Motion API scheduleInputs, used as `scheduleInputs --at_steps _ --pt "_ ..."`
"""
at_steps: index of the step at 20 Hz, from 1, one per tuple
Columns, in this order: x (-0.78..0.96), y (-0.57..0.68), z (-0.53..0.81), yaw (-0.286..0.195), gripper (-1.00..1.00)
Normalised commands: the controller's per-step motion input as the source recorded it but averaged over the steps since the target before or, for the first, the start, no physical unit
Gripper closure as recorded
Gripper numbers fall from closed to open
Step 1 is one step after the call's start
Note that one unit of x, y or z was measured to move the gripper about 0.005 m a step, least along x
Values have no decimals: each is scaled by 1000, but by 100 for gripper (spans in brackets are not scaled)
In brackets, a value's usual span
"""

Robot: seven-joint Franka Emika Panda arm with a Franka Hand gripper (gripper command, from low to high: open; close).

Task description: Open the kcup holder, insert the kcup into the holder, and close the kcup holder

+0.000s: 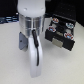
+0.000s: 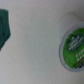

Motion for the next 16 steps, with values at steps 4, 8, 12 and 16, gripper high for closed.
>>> scheduleInputs --at_steps 4,8,12,16 --pt "-9 229 266 3 -100" --pt "-182 166 267 1 -100" --pt "-255 163 123 2 -100" --pt "-264 204 1 12 -100"
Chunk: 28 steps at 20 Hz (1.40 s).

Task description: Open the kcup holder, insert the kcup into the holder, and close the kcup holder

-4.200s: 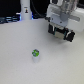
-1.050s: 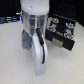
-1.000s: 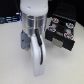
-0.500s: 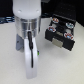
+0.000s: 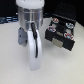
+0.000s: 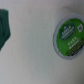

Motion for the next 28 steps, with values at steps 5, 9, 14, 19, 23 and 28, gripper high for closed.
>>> scheduleInputs --at_steps 5,9,14,19,23,28 --pt "-99 321 0 35 -100" --pt "-26 326 -5 57 -100" --pt "-191 187 -99 49 -100" --pt "-354 57 -146 16 -100" --pt "-162 4 -126 0 -100" --pt "126 -111 -167 -140 -100"
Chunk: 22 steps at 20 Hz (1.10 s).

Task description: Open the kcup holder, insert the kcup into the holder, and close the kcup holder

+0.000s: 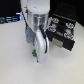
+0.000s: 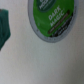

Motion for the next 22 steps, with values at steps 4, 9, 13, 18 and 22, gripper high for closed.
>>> scheduleInputs --at_steps 4,9,13,18,22 --pt "73 -180 -188 -130 -100" --pt "68 -95 -103 -94 -100" --pt "18 -60 -70 -63 -100" --pt "1 2 -8 -19 100" --pt "-6 22 0 -3 100"
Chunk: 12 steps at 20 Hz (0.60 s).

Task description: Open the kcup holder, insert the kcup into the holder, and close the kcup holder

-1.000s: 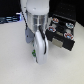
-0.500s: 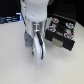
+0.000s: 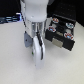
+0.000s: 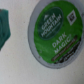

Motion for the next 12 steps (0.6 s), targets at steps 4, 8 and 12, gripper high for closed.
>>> scheduleInputs --at_steps 4,8,12 --pt "13 13 4 -7 100" --pt "5 13 5 -3 100" --pt "18 82 128 -9 100"
